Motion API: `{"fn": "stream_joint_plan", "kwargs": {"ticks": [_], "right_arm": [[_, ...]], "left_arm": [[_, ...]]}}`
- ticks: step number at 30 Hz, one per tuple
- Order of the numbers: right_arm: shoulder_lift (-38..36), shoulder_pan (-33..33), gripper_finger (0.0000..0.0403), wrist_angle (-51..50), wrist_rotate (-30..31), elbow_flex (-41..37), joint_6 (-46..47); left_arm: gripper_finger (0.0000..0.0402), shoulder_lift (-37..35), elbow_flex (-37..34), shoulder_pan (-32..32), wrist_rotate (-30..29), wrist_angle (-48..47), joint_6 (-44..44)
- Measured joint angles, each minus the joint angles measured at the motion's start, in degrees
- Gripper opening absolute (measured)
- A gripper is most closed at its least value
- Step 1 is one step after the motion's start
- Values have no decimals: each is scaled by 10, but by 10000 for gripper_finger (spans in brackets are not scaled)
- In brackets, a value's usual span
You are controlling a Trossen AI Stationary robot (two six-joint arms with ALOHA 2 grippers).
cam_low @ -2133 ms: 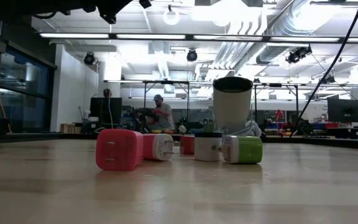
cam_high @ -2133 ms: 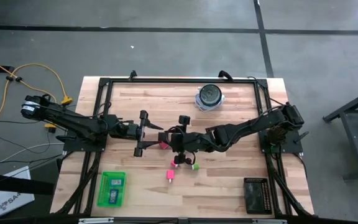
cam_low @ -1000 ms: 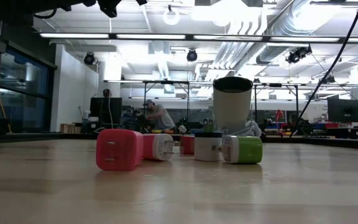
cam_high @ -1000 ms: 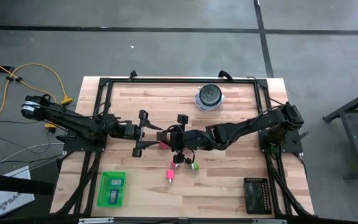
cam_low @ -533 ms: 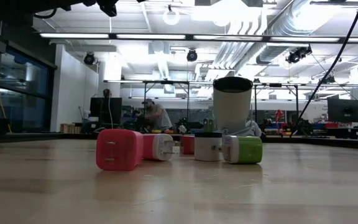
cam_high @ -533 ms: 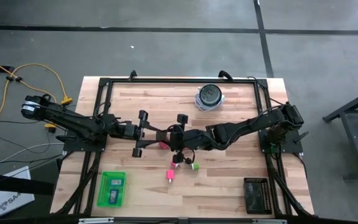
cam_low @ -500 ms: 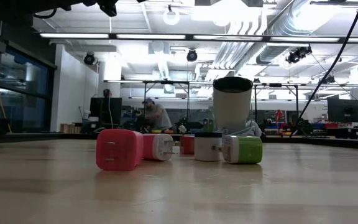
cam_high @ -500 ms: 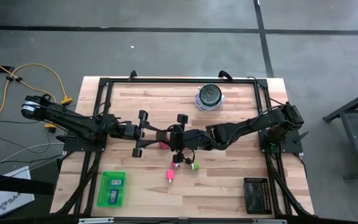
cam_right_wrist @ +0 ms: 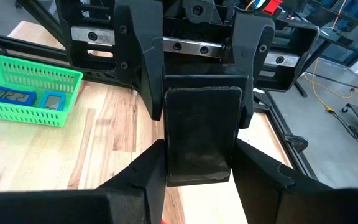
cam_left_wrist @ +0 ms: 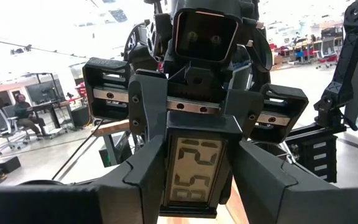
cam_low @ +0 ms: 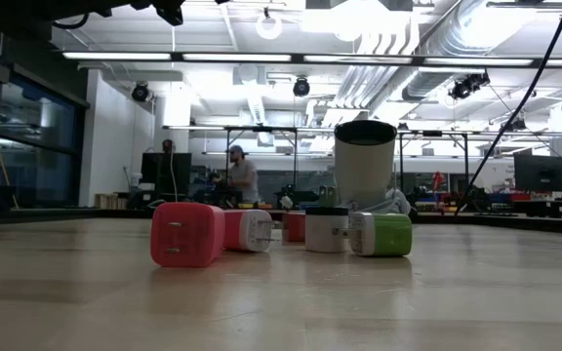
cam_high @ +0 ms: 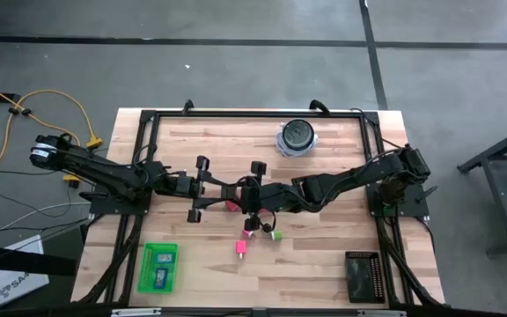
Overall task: Pick & Place Office items
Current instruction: Put the black digital timer into the green bin
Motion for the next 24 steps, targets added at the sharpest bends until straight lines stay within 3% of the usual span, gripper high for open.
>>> {"fn": "stream_joint_plan", "kwargs": {"ticks": [9,24], "right_arm": [[0,0,152,-1,-2,0,4],[0,-6,239,-2,-3,0,27]], "left_arm": [[155,0,0,0,1,0,-9],[155,0,0,0,2,0,-12]]}}
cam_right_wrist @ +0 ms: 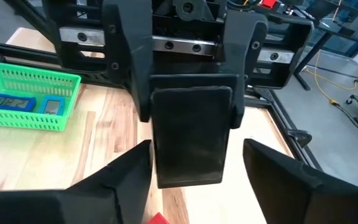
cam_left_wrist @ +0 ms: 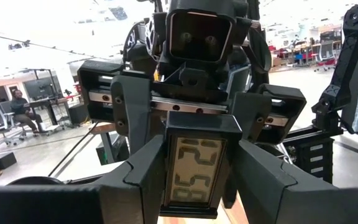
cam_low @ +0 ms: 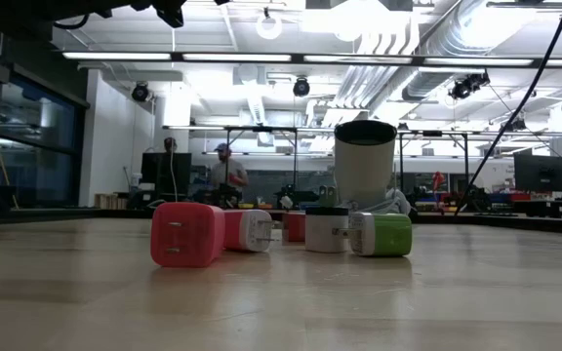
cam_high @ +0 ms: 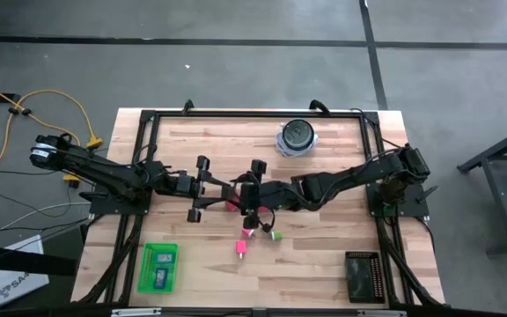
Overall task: Pick & Place Office items
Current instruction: Put the black digital timer into the green bin
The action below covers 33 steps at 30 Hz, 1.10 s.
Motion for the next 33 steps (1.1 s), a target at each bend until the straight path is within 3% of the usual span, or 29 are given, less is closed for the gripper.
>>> {"fn": "stream_joint_plan", "kwargs": {"ticks": [9,33], "right_arm": [[0,0,260,0,-2,0,0],[0,4,264,-28,-14,0,-17]], "left_arm": [[155,0,0,0,0,0,2],[155,0,0,0,-2,0,-3]]}}
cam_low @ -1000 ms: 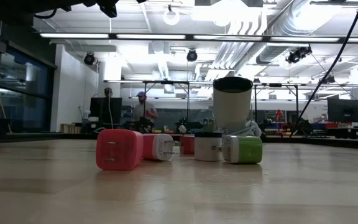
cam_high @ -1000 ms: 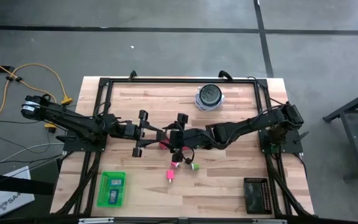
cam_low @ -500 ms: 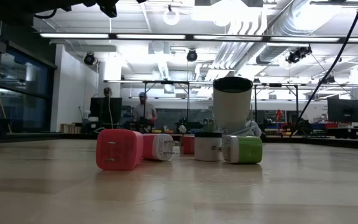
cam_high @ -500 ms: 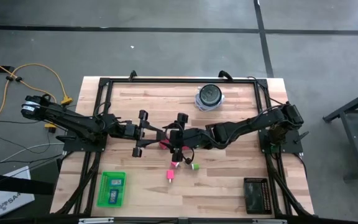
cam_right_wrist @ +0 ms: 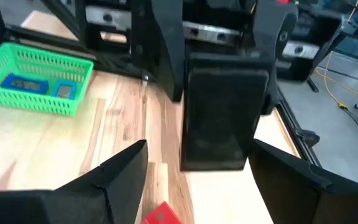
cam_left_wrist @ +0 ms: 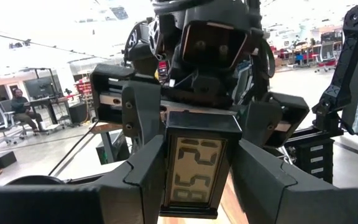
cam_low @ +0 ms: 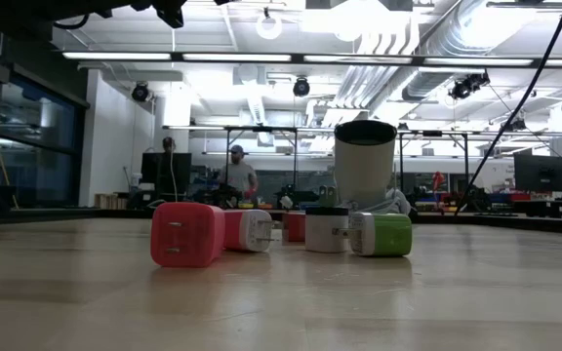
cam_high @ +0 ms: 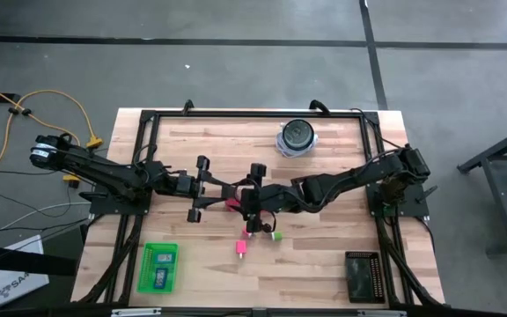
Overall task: Pick & Place Office items
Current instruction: Put the black digital timer into the green bin
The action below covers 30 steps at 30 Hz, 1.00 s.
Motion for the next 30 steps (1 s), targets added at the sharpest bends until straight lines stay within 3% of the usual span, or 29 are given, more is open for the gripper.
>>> {"fn": "stream_joint_plan", "kwargs": {"ticks": [11,19,26,30], "right_arm": [[-20,3,264,-103,2,-1,14],[-77,4,264,-222,-10,0,101],[-93,3,264,-349,-23,0,209],[-93,4,264,-368,-23,-25,234]], "left_arm": [[155,0,0,0,0,-22,-15],[155,-9,0,0,0,-40,-35],[155,-52,0,-18,-37,-141,-58],[155,-86,0,-44,-39,-200,-85]]}}
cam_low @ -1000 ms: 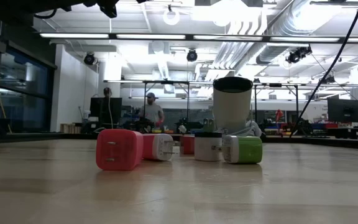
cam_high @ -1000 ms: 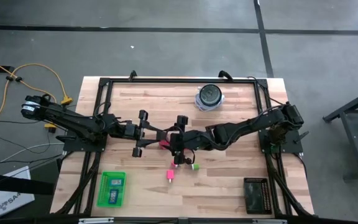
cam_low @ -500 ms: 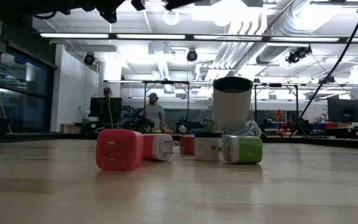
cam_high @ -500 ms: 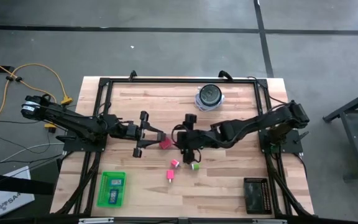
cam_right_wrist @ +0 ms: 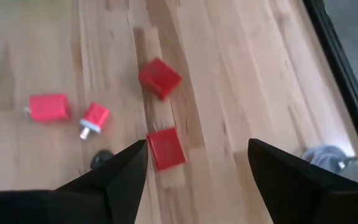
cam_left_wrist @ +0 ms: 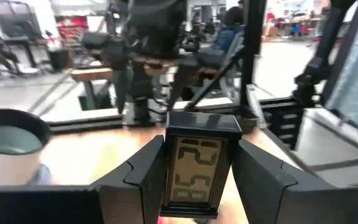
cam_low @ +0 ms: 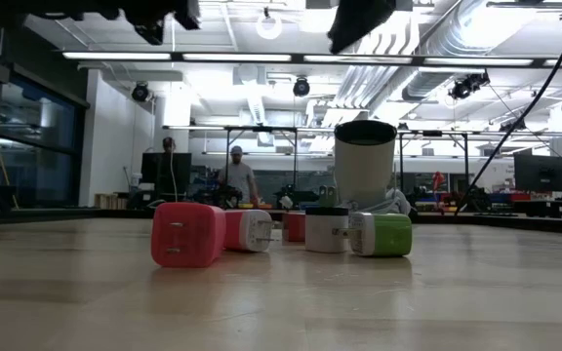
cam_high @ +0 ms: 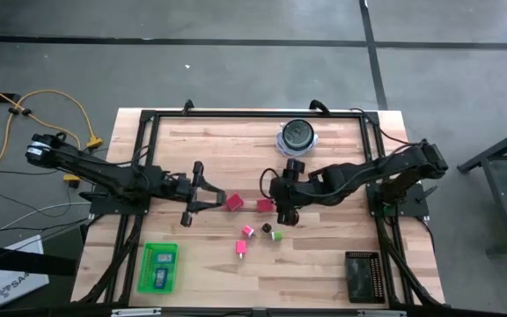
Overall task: Pick & Place Office items
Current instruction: Put the black digital timer into the green bin
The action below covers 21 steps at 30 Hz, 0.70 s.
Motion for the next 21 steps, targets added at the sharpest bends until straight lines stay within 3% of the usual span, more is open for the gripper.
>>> {"fn": "stream_joint_plan", "kwargs": {"ticks": [5,11,21], "right_arm": [[0,0,264,0,-1,-48,36],[0,0,264,-1,-8,-101,84],[0,6,264,-45,-29,-147,184]], "left_arm": [[155,-39,0,-43,-2,-74,-43],[155,-66,0,-95,-51,-172,-102],[155,-67,0,-176,-58,-231,-174]]}}
